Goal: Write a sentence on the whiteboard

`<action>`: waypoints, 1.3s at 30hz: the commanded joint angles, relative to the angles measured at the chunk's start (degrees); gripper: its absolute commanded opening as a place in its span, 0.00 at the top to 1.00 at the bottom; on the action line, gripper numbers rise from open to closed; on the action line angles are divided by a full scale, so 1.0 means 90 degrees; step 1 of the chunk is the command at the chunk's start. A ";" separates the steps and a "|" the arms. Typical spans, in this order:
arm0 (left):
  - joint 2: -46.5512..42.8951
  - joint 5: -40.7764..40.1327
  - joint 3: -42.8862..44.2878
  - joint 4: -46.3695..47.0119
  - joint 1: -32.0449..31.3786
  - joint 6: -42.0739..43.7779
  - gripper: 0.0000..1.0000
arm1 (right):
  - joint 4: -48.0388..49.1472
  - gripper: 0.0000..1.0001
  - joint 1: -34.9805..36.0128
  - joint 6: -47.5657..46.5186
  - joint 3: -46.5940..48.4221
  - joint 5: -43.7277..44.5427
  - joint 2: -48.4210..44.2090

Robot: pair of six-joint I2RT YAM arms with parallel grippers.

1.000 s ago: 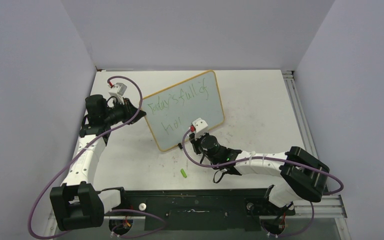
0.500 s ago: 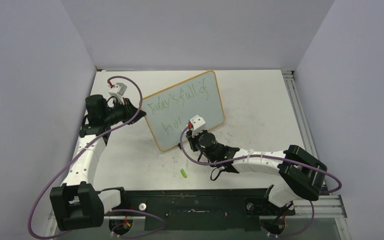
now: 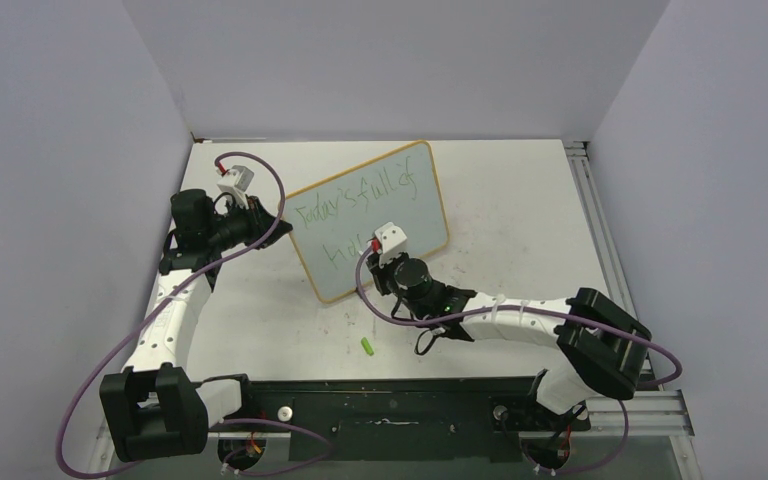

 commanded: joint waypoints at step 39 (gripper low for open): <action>-0.0078 -0.0089 0.0152 0.0081 -0.0005 0.0118 1.00 | 0.0238 0.95 -0.0517 0.0006 0.0089 0.0614 -0.0262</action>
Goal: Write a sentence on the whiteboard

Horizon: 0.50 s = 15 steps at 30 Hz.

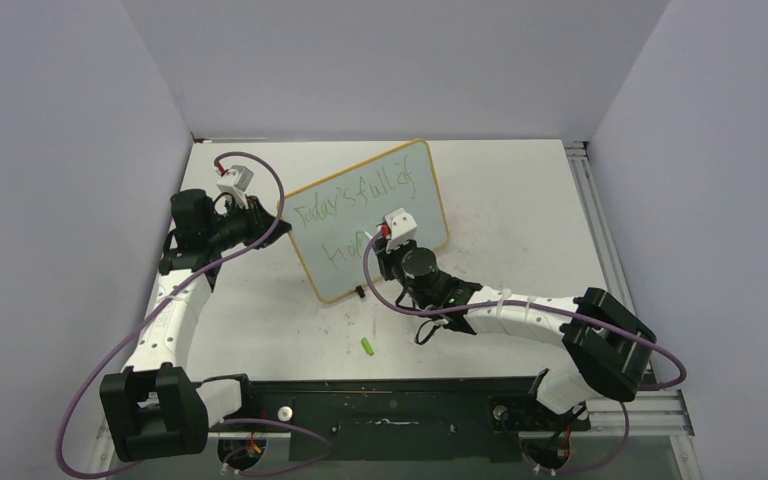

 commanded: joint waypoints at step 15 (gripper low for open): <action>-0.0079 0.0027 0.0150 0.0098 -0.0012 0.0093 1.00 | 0.0053 0.95 0.0330 -0.0007 -0.0138 0.0335 0.0033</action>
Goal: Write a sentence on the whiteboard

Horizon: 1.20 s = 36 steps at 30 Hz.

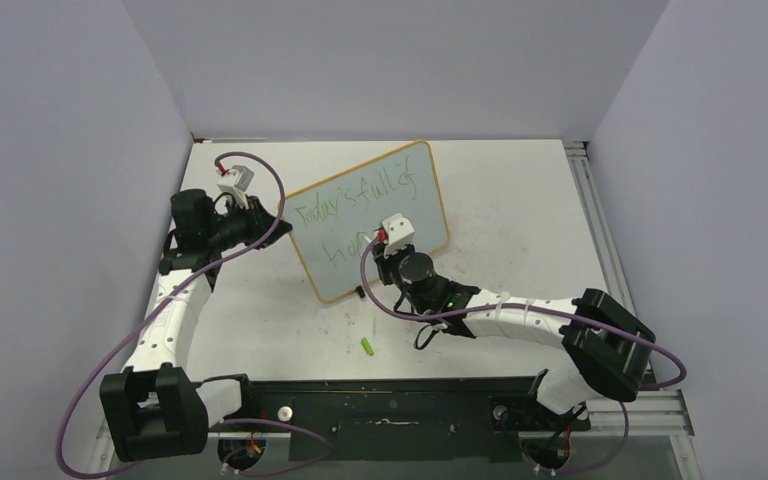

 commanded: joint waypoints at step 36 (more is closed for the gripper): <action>-0.0078 -0.0060 0.0141 0.0081 -0.0010 0.0105 1.00 | 0.0131 0.95 -0.0261 0.0088 -0.0241 -0.0378 -0.0125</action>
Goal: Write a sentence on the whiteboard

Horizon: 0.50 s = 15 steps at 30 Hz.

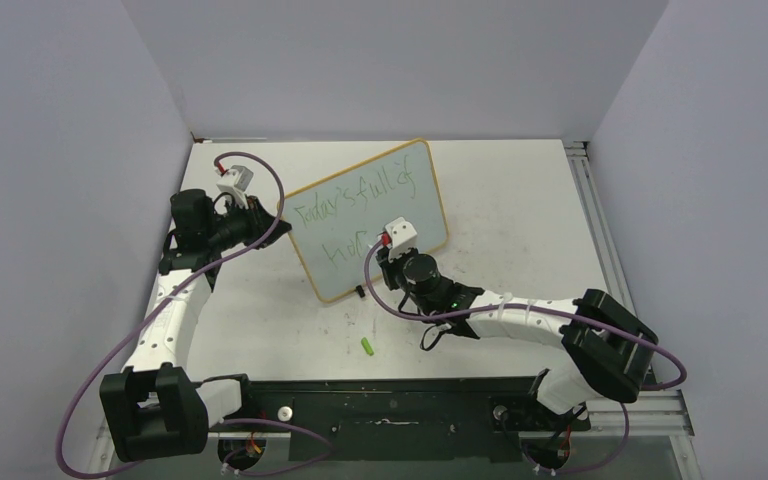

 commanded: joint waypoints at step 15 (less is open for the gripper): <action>-0.0078 -0.0042 0.0146 0.0071 -0.0005 0.0104 1.00 | 0.0047 0.95 -0.0276 -0.0037 0.0112 0.0545 -0.0291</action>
